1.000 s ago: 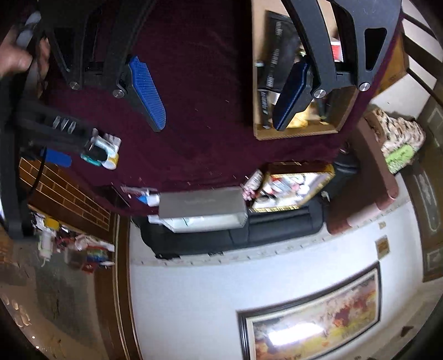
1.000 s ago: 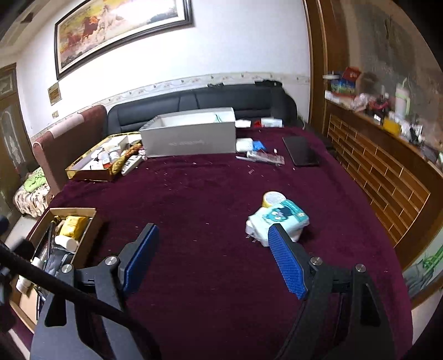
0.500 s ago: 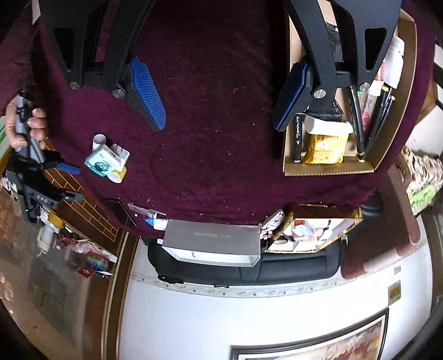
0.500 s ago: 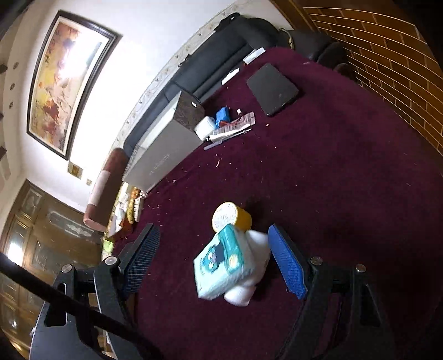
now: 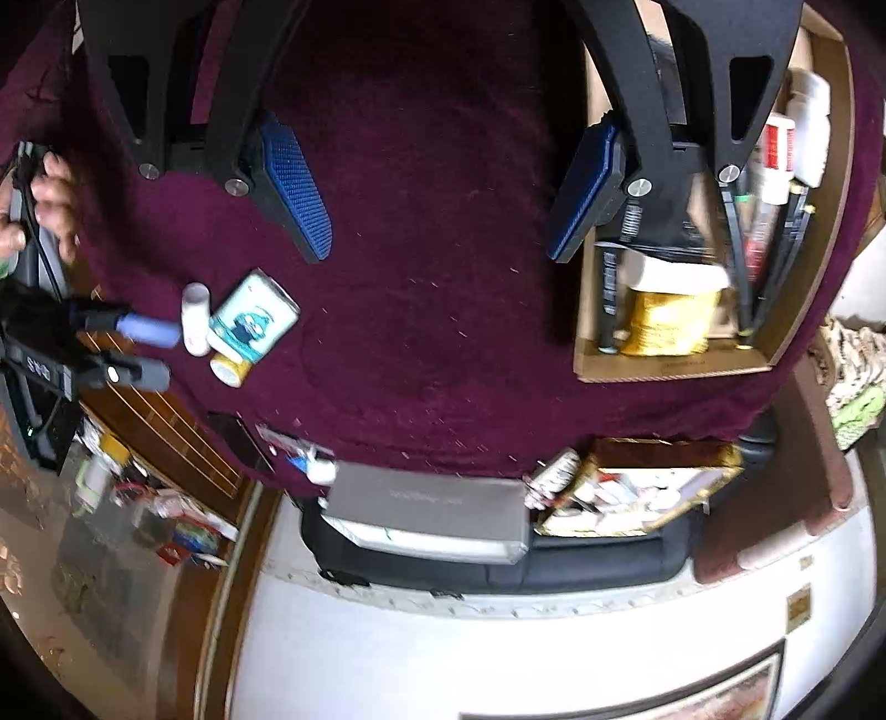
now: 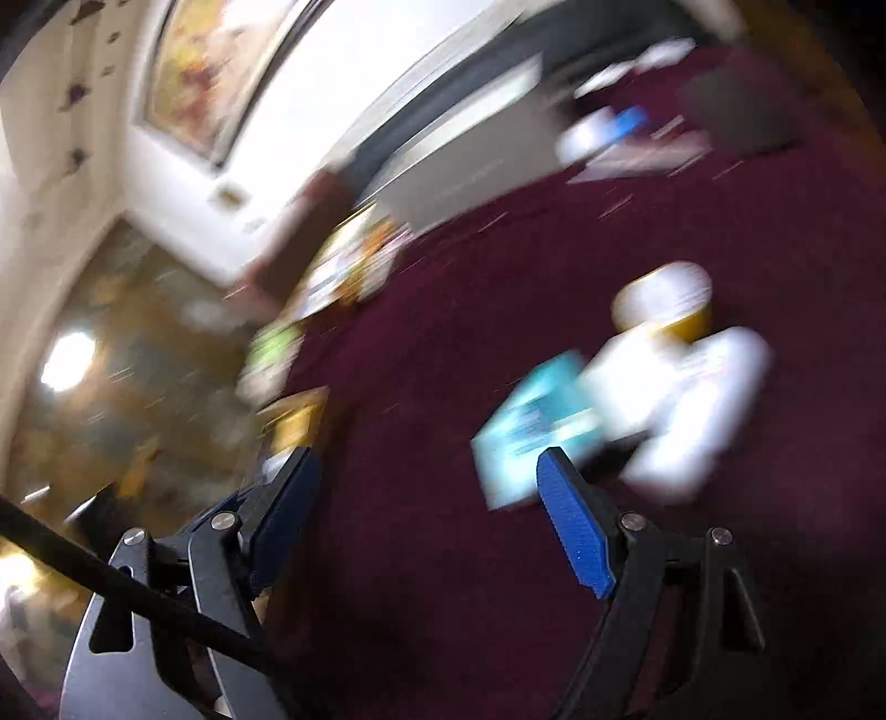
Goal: Organize objects
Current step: 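Grasp the blue cartoon snack pack with the left gripper while the right grasps the white bottle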
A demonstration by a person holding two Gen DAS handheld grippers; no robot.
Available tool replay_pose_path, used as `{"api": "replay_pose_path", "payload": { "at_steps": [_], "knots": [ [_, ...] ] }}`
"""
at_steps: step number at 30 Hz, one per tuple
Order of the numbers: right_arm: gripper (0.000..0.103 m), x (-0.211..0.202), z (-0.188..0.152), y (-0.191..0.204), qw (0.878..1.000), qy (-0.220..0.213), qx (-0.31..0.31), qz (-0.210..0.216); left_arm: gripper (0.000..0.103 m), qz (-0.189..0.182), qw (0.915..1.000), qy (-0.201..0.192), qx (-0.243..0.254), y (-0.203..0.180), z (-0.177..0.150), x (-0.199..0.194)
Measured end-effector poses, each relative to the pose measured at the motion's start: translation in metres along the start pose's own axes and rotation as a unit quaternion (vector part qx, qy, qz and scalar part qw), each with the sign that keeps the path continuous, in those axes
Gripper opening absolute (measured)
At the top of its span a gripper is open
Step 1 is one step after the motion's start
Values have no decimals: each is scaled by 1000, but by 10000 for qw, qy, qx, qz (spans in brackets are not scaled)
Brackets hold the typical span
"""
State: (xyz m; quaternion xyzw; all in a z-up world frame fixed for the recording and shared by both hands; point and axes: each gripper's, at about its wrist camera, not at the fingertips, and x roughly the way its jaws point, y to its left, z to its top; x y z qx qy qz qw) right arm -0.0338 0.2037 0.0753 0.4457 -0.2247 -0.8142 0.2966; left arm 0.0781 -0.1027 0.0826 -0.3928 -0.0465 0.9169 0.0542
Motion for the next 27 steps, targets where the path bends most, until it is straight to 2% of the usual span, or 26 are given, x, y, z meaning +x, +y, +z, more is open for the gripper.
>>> {"api": "replay_pose_path", "payload": {
  "at_steps": [1,2,5,6,12,15,19,21,27],
  "knots": [
    [81,-8,1,-6,9989,-170,83,-425,74,-127,9998,110,63,-5,1,7],
    [81,-11,1,-10,9974,-267,175,-653,74,-245,9994,220,132,-11,3,15],
    [81,-24,-2,-29,9888,-660,386,-1283,74,-553,9966,393,468,-36,7,39],
    [81,-26,-5,-33,9874,-711,427,-1347,74,-615,9948,422,700,-50,8,49],
    [81,-27,-15,-65,9837,-872,908,-1287,74,-748,9846,553,1477,-106,20,94],
    [81,-31,-9,-74,9826,-960,1093,-1151,74,-642,9810,480,1769,-124,31,111],
    [81,-31,-8,-80,9809,-1062,1165,-1142,74,-538,9727,607,2175,-140,40,138],
    [81,-26,-7,-81,9808,-1086,1179,-1111,74,-585,9694,644,2296,-147,41,146],
    [81,-18,-9,-87,9809,-1038,1266,-1050,74,-1024,9640,811,2316,-164,46,159]
  ]
}}
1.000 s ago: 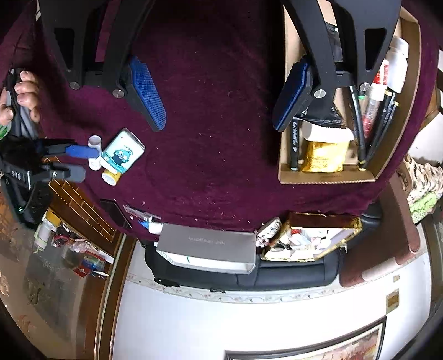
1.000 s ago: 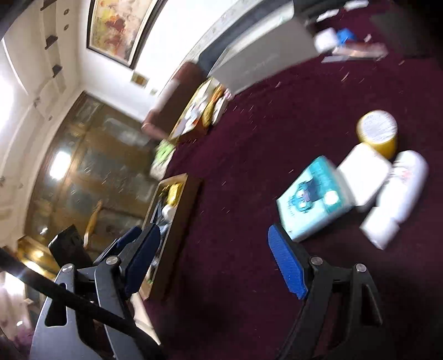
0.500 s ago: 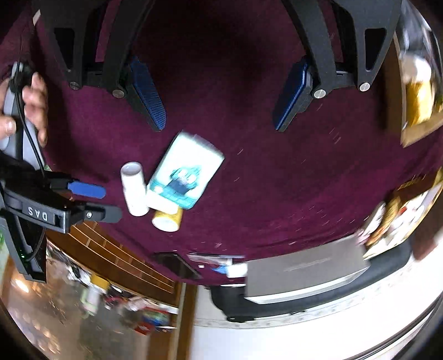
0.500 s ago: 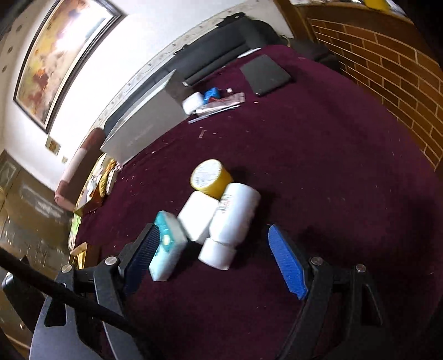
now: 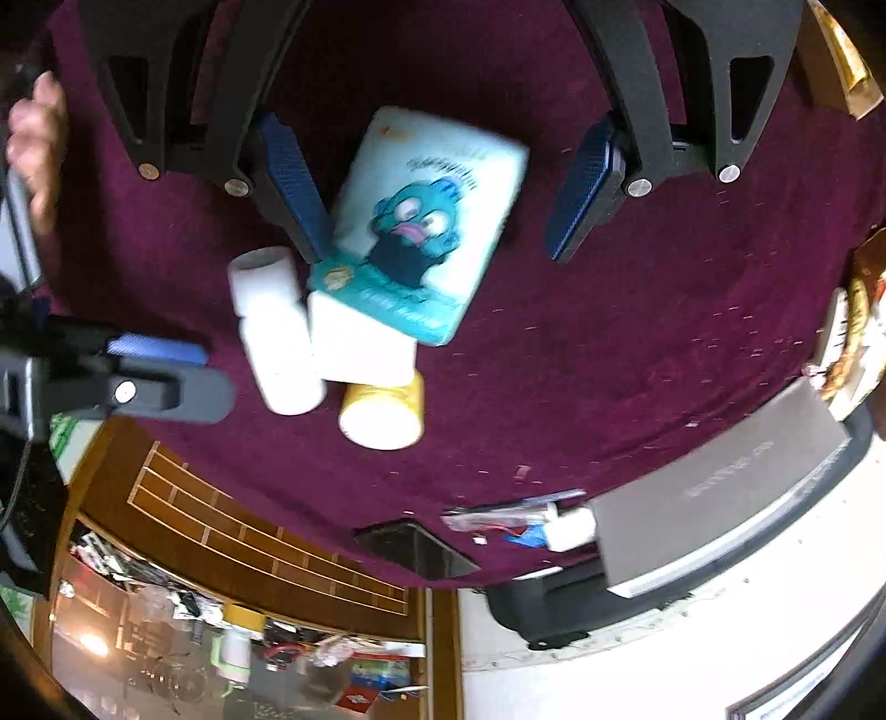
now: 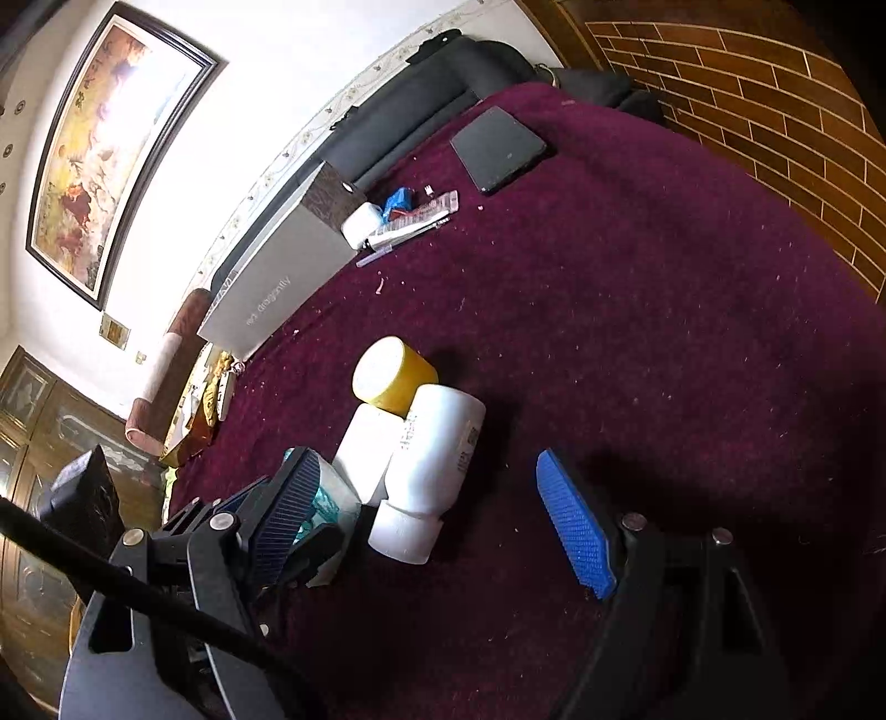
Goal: Organize objects
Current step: 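Grasp the blue cartoon snack pack with the left gripper while the right grasps the white bottle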
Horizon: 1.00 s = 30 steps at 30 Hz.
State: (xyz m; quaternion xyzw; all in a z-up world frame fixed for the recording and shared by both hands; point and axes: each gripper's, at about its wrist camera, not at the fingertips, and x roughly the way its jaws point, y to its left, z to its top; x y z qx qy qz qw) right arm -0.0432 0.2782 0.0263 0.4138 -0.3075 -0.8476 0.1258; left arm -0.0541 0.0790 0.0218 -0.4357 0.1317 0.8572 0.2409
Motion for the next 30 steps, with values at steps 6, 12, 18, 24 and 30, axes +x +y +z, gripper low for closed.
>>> {"api": "replay_pose_path", "payload": {
  "at_steps": [6,12,18,24,30],
  "knots": [
    [81,3,-2,2,9999,-5,-90,-113,42,-129,9992,366,-11,-10,-7,9],
    [81,6,-5,7,9990,93,-191,-400,40,-238,9983,259,-472,2,-30,-20],
    [72,20,-9,38,9836,218,-916,-1536,40,-53,9962,130,-854,13,-61,-54],
    [34,40,-7,48,9723,507,-1004,-2047,40,232,9959,-55,-869,15,-76,-75],
    [32,53,-2,49,9657,564,-957,-2346,41,210,9943,-150,-1034,18,-89,-89]
  ]
}}
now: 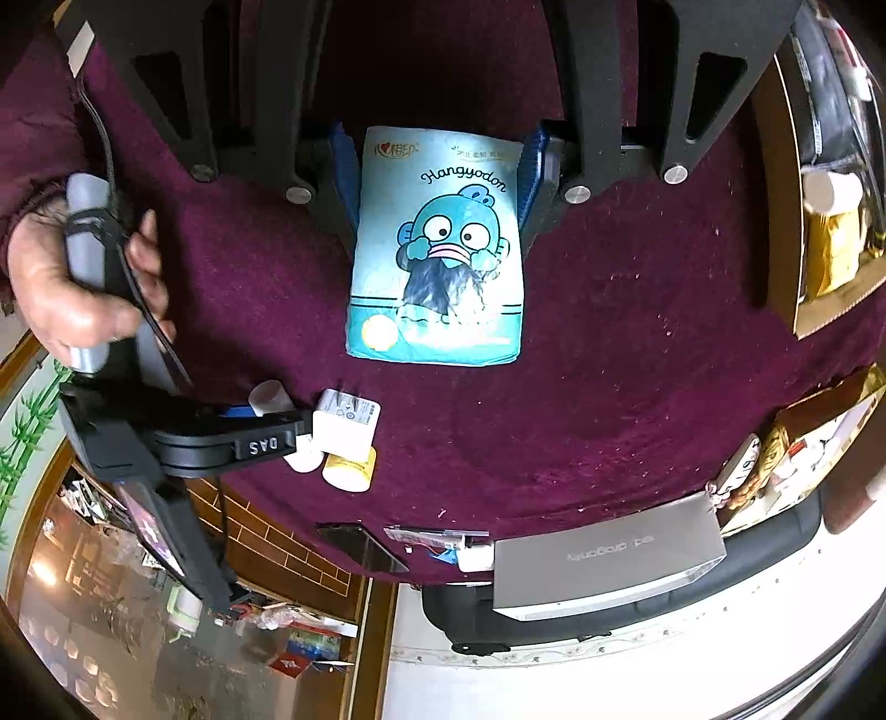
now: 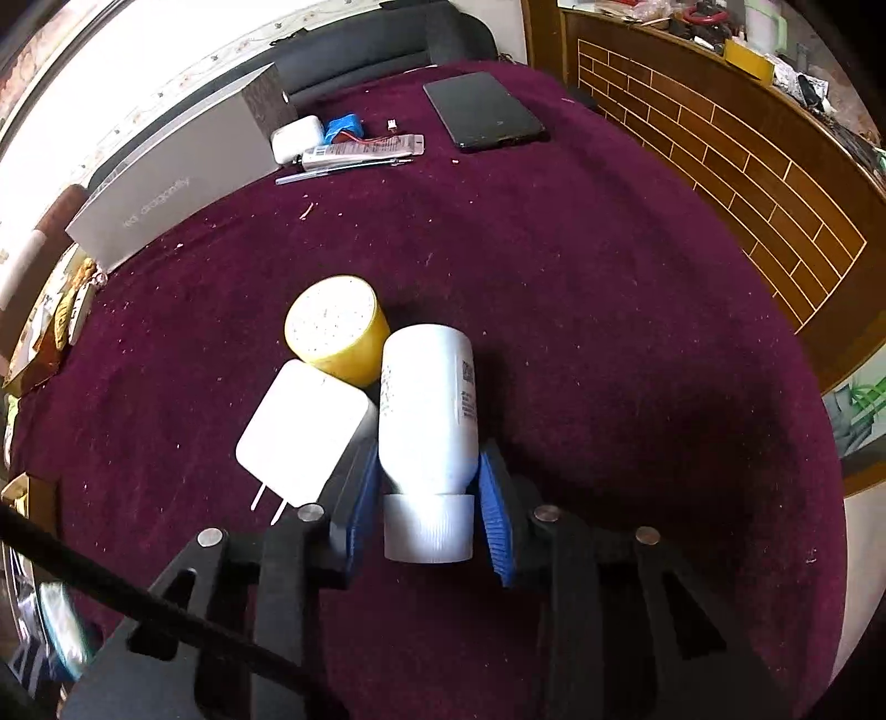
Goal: Organize objects
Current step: 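Grasp the blue cartoon snack pack with the left gripper while the right grasps the white bottle, then carry the snack pack and white bottle into the tray and open both grippers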
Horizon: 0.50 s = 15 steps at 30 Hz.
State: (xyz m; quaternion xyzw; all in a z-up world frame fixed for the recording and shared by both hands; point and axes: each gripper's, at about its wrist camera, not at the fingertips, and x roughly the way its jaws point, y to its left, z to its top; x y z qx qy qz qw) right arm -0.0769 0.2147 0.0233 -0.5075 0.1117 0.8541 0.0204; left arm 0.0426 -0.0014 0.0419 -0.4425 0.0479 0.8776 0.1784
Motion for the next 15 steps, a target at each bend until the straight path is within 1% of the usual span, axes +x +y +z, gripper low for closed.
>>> {"api": "replay_pose_path", "payload": {
  "at_steps": [3,8,12,15],
  "knots": [
    [31,-1,-3,2,9999,-61,-95,-62,41,-16,10000,-28,-52,1,-5,-6],
    [31,-17,-20,2,9998,-120,-179,-58,41,-40,9998,-139,-118,4,-15,-22],
    [31,-41,-41,9,9987,-287,-392,-120,41,-38,9996,-237,-177,10,-27,-40],
    [31,-65,-61,23,9969,-458,-627,-110,41,-11,9992,-301,-276,18,-38,-54]
  ]
}}
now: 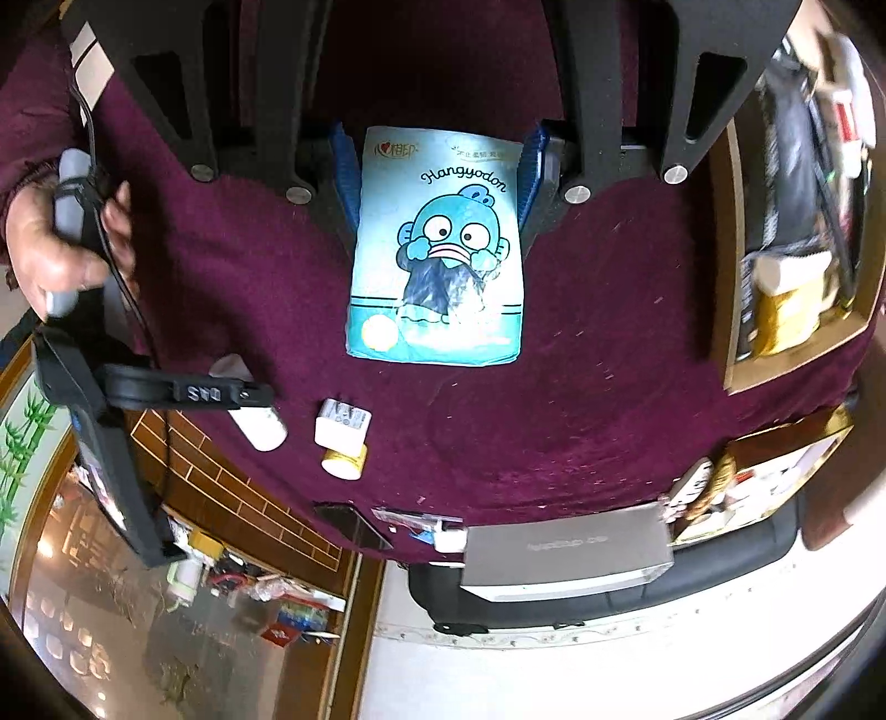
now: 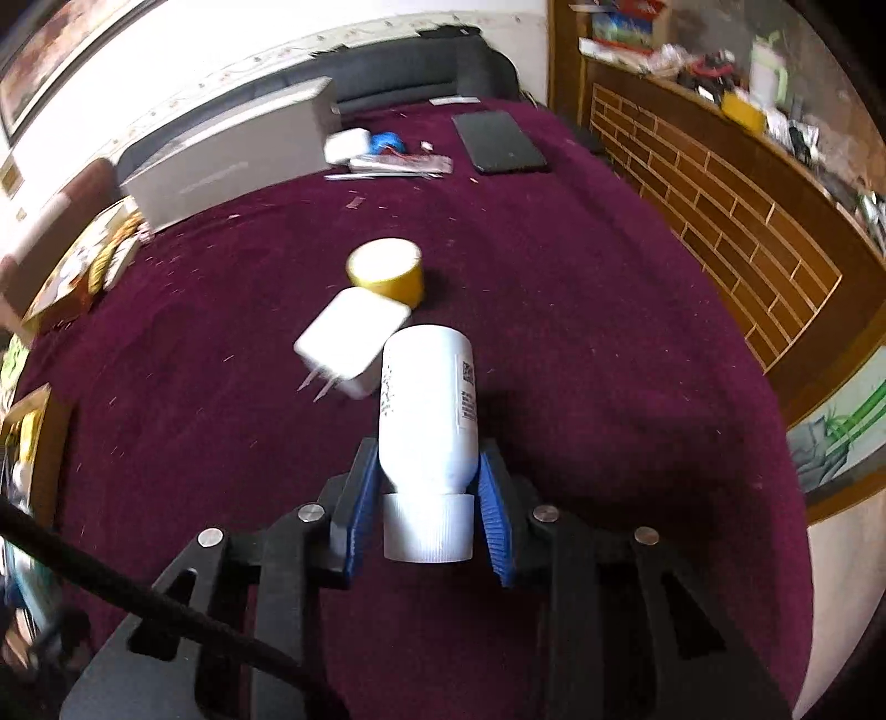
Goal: Organize objects
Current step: 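Carry the snack pack and white bottle into the tray and open both grippers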
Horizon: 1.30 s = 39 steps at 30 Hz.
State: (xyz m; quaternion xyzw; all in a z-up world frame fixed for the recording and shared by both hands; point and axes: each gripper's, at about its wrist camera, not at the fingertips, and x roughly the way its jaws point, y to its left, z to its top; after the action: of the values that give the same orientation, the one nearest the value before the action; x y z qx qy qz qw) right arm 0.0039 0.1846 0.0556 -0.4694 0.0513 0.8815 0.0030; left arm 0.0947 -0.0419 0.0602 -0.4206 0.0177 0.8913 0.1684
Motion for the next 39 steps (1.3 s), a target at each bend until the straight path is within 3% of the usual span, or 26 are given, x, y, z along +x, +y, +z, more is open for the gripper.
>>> {"api": "replay_pose_path", "payload": {
  "at_steps": [8,16,30,39],
  "knots": [
    [32,-45,-28,60,9966,-397,-697,195,41,362,9981,-322,-371,35,-26,-51],
    [32,-75,-61,135,9852,-622,-1532,458,41,735,9922,-548,-849,76,-52,-85],
    [32,-99,-94,221,9657,-871,-2365,622,41,1066,9830,-688,-1328,129,-86,-101],
    [32,-91,-106,270,9548,-782,-2781,702,41,1172,9789,-579,-1570,163,-103,-93]
  ]
}}
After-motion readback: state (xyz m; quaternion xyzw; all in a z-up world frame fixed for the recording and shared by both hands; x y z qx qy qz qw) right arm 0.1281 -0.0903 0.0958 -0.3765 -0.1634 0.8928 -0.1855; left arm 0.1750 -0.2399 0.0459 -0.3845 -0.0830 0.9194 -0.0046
